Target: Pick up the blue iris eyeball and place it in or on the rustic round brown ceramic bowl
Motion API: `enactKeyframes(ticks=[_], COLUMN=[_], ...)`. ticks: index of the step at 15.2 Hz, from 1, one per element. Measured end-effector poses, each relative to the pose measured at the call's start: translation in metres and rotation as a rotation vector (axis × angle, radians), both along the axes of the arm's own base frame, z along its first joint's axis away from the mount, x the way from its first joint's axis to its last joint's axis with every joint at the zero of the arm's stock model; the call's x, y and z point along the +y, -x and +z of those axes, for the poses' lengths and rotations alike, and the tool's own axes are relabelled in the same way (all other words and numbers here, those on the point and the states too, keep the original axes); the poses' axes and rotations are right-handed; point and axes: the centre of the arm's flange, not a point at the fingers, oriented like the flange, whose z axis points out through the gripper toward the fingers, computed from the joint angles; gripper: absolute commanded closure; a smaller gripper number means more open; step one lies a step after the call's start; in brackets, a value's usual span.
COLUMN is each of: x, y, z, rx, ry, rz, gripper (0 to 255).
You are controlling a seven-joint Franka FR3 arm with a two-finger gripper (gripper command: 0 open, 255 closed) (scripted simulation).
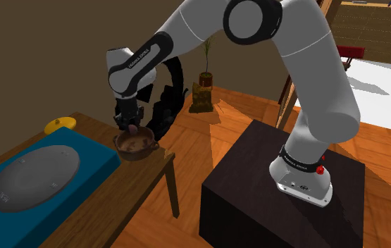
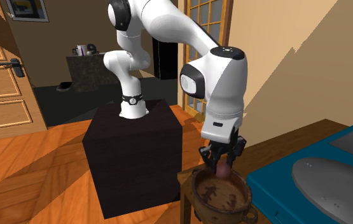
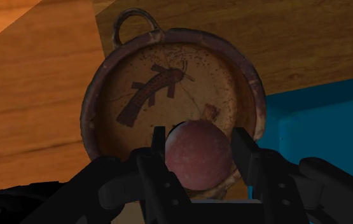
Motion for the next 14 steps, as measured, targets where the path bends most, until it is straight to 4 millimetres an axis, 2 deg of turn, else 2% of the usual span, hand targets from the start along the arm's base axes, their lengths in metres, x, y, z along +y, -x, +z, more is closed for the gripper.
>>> enactKeyframes(ticks=[7, 13, 14], x=[0.001, 0.000, 0.000], y=[-0.001, 0.000, 0.000], z=[-0.035, -0.039, -0.039], rx=[0.000, 0.000, 0.000], ry=[0.000, 0.000, 0.000], rz=[0.000, 0.000, 0.000], gripper=[255, 255, 0])
